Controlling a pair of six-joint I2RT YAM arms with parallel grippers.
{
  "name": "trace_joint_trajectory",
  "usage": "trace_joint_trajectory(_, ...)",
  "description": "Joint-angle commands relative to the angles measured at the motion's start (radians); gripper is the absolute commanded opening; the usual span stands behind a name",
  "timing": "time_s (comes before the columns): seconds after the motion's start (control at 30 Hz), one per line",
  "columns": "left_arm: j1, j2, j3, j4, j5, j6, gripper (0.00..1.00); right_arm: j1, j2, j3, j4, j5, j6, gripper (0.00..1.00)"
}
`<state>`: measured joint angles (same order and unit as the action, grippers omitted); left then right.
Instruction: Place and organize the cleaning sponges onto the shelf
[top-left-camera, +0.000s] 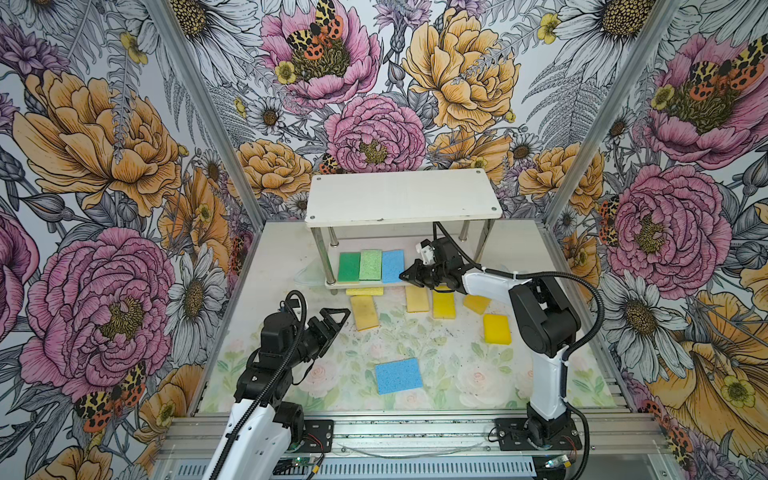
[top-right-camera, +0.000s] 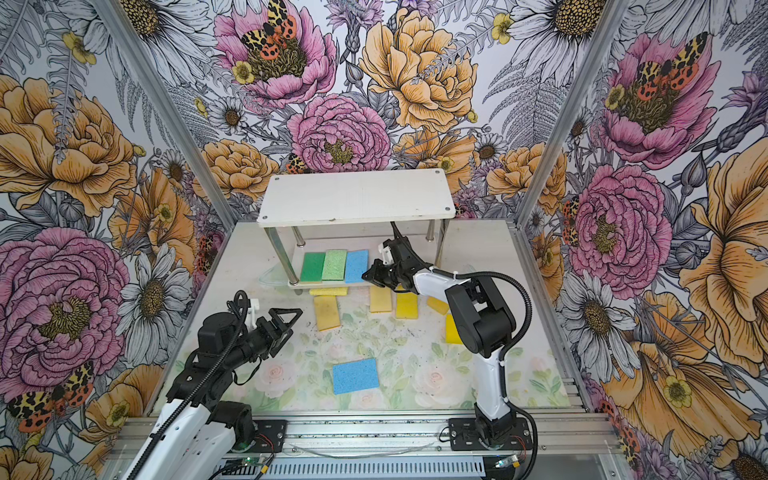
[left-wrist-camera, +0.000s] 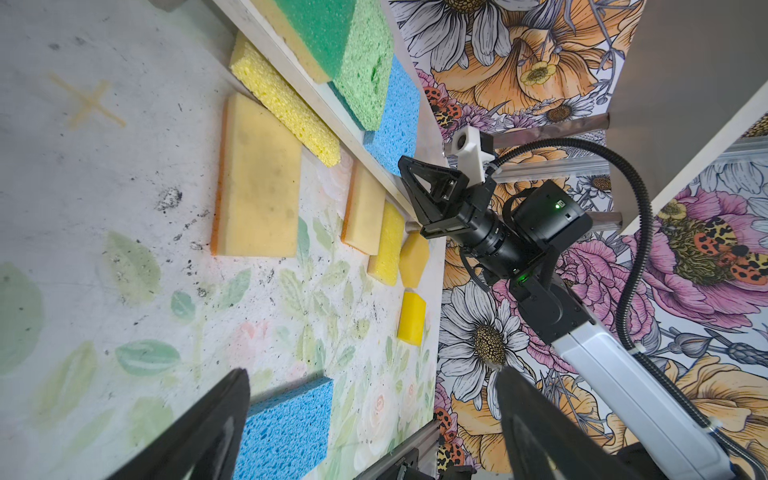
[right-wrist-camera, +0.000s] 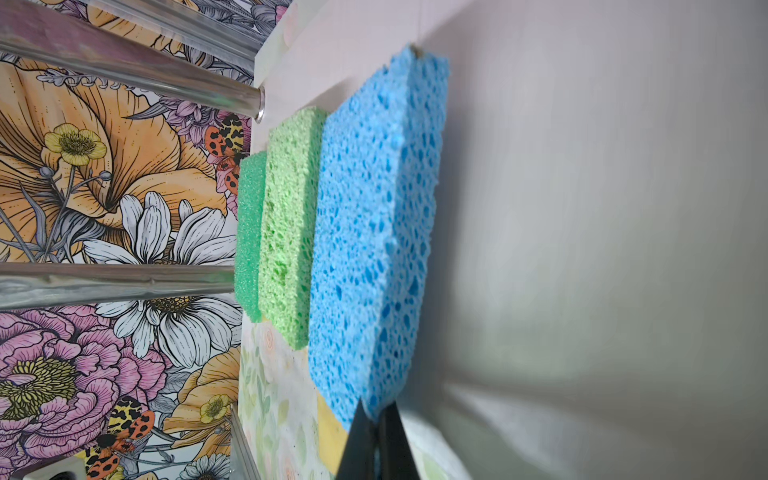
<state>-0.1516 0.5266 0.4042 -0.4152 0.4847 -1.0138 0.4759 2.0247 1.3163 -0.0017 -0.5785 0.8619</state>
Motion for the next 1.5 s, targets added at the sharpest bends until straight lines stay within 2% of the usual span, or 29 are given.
trace_joint_trajectory(0.0, 0.009, 0.003, -0.022, 0.015, 0.018, 0.015, 0.94, -0.006, 0.03, 0.034, -0.01, -0.025, -0.026, 0.01)
trace_joint_trajectory(0.17, 0.009, 0.008, -0.04, 0.039, 0.026, -0.002, 0.94, -0.008, 0.04, 0.039, -0.01, -0.033, -0.027, 0.04)
trace_joint_trajectory(0.47, 0.009, 0.031, -0.031, 0.052, 0.029, 0.001, 0.94, -0.011, 0.013, 0.023, -0.024, -0.015, -0.043, 0.3)
trace_joint_trajectory(0.73, 0.009, 0.022, -0.035, 0.06, 0.035, -0.009, 0.95, -0.008, -0.006, 0.004, -0.077, 0.047, -0.084, 0.43)
trace_joint_trajectory(1.1, 0.01, 0.015, -0.042, 0.065, 0.037, -0.014, 0.95, 0.027, -0.021, 0.015, -0.206, 0.225, -0.224, 0.52)
trace_joint_trajectory(1.47, 0.01, 0.007, -0.056, 0.068, 0.04, -0.017, 0.95, 0.069, -0.004, 0.043, -0.249, 0.307, -0.299, 0.55)
